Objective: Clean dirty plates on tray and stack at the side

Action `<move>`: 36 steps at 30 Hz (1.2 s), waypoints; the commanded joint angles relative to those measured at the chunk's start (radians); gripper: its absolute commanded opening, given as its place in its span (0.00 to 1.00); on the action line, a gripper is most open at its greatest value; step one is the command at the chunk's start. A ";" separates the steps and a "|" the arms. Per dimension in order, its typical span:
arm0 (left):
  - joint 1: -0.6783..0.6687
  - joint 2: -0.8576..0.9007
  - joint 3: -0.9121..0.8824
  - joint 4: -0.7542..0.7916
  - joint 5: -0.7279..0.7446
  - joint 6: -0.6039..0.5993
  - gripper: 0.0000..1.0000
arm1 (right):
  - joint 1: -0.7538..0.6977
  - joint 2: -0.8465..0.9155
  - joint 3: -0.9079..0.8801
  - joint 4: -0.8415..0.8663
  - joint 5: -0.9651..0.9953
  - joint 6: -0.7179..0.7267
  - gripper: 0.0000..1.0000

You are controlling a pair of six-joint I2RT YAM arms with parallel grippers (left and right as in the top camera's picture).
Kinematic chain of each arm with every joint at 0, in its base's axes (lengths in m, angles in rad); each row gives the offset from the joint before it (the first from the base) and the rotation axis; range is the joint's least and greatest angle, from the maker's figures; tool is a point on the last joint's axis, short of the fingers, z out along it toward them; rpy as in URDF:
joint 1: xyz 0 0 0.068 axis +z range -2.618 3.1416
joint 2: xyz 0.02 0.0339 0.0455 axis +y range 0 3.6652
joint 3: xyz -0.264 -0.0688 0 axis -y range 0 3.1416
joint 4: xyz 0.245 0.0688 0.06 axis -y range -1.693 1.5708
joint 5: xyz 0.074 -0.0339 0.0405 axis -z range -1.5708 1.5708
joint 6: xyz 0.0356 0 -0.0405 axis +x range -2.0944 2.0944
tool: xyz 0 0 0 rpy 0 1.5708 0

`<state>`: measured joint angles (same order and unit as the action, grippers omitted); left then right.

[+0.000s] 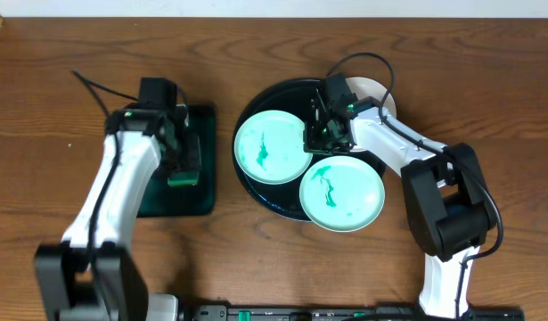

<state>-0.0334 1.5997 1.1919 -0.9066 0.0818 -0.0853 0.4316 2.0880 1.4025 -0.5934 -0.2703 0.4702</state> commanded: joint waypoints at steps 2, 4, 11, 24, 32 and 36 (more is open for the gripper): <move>0.012 0.125 0.001 0.059 -0.050 -0.003 0.52 | 0.019 0.039 -0.003 -0.032 -0.012 -0.028 0.01; 0.021 0.151 0.001 0.075 -0.050 -0.003 0.52 | 0.019 0.039 -0.003 -0.039 -0.011 -0.031 0.01; 0.083 0.204 0.001 0.140 -0.056 -0.003 0.52 | 0.019 0.039 -0.003 -0.047 -0.011 -0.041 0.01; 0.083 0.213 0.001 0.210 -0.038 0.002 0.50 | 0.020 0.039 -0.003 -0.061 -0.011 -0.041 0.01; 0.083 0.333 0.001 0.213 -0.001 0.001 0.51 | 0.021 0.039 -0.003 -0.069 -0.011 -0.041 0.01; 0.083 0.349 0.002 0.213 0.039 0.001 0.55 | 0.021 0.039 -0.003 -0.075 -0.011 -0.041 0.01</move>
<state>0.0471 1.9076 1.1927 -0.6857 0.0776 -0.0860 0.4316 2.0880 1.4082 -0.6399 -0.2813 0.4549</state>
